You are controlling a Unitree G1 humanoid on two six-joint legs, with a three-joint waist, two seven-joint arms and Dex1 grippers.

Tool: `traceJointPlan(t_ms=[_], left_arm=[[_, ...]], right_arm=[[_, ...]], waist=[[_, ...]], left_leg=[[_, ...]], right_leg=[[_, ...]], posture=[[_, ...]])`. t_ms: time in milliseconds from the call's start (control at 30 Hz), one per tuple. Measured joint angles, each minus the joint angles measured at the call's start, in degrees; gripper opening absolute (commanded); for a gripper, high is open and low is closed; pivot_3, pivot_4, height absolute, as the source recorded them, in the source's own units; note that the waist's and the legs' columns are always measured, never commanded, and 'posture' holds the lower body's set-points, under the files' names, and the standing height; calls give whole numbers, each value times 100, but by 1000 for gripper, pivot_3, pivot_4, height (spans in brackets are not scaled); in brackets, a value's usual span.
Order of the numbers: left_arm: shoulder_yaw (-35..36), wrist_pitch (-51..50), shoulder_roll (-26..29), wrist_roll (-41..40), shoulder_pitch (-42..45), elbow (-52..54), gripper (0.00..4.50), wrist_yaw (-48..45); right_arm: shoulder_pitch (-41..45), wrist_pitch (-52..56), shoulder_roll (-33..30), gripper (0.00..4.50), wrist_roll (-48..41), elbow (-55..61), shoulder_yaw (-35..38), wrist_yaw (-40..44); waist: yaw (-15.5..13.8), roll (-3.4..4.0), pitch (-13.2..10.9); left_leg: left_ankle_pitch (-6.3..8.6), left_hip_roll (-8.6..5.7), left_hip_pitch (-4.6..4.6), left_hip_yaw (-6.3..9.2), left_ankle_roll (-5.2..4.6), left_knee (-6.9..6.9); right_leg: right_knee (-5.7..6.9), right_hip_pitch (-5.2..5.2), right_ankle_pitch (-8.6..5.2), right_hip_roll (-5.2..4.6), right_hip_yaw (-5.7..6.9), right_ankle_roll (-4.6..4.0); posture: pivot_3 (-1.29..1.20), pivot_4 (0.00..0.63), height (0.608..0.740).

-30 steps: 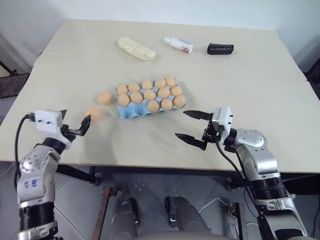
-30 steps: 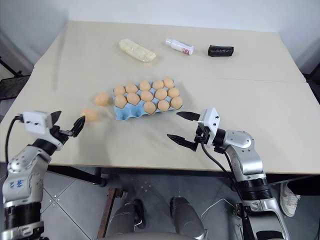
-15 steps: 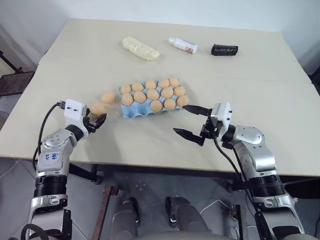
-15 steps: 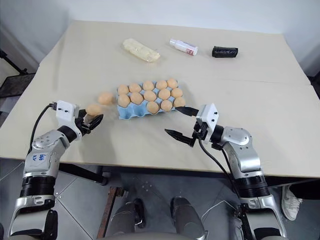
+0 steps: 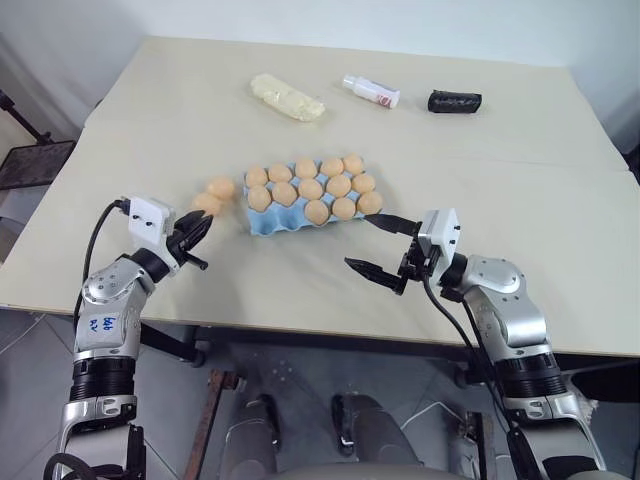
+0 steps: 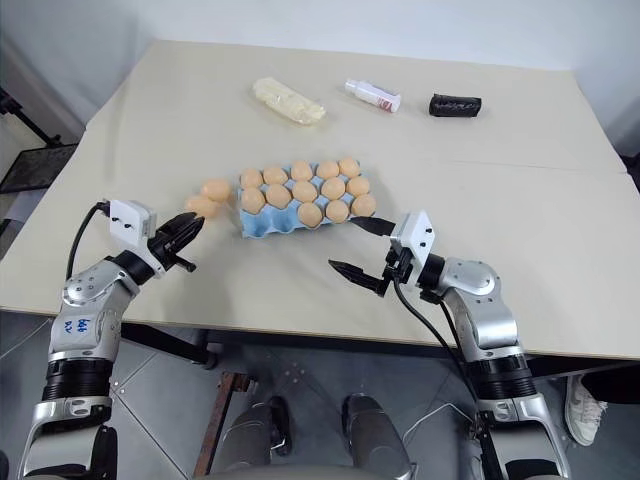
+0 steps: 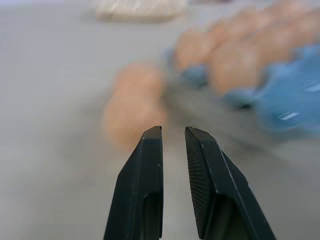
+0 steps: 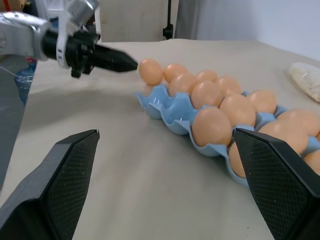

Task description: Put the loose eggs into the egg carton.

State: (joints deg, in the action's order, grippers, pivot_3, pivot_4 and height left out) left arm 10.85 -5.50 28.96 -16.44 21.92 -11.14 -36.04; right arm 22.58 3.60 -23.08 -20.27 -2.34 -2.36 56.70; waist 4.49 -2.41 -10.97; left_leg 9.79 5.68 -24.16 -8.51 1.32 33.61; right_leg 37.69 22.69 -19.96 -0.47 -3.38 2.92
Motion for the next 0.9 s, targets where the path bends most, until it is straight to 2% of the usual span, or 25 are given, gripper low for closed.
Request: traceJointPlan(t_ms=[167, 267, 467, 600, 767, 900], left_arm=[[-481, 180, -129, 5, 392, 139, 765, -523], [-574, 221, -229, 11, 511, 129, 1328, -594], [-541, 311, -344, 15, 520, 111, 3141, -484], [-160, 470, -351, 51, 492, 112, 4414, 54], [380, 420, -77, 235, 492, -516, 4461, 838], [349, 427, 38, 385, 903, -1587, 4461, 864]], right_arm=[[-55, 3, -15, 4500, 7, 41, 9, -81], [-103, 17, -44, 4500, 8, 85, 14, -139], [-159, 30, -101, 4500, 6, 211, 31, -230], [-265, 35, -135, 4500, 6, 242, 32, -248], [-334, 31, -167, 4500, 3, 253, 41, -248], [-317, 26, -172, 4500, 2, 251, 44, -243]], waist=[[-6, 0, 0], [38, 0, 0], [25, 0, 0], [33, 0, 0], [27, 0, 0], [-16, -1, -1]], left_leg=[[3, -2, 0, -1, -4, 13], [2, -1, 1, -2, -8, 12], [-10, 5, 0, 3, -21, 14], [-8, 3, 0, 0, -25, 21], [-8, 3, 2, 5, -23, 25], [1, -5, -2, 4, -14, 27]], right_leg=[[0, -4, 5, -2, -4, 8], [0, -4, 5, 1, -7, 8], [3, -2, 3, 11, -4, 6], [3, -4, 6, 6, -8, 12], [11, -4, 6, 6, -4, 12], [7, -4, 9, -5, 1, 17]], posture=[[0, 150, 740], [0, 150, 740], [0, 150, 740], [0, 150, 740], [0, 150, 740], [0, 150, 740]])
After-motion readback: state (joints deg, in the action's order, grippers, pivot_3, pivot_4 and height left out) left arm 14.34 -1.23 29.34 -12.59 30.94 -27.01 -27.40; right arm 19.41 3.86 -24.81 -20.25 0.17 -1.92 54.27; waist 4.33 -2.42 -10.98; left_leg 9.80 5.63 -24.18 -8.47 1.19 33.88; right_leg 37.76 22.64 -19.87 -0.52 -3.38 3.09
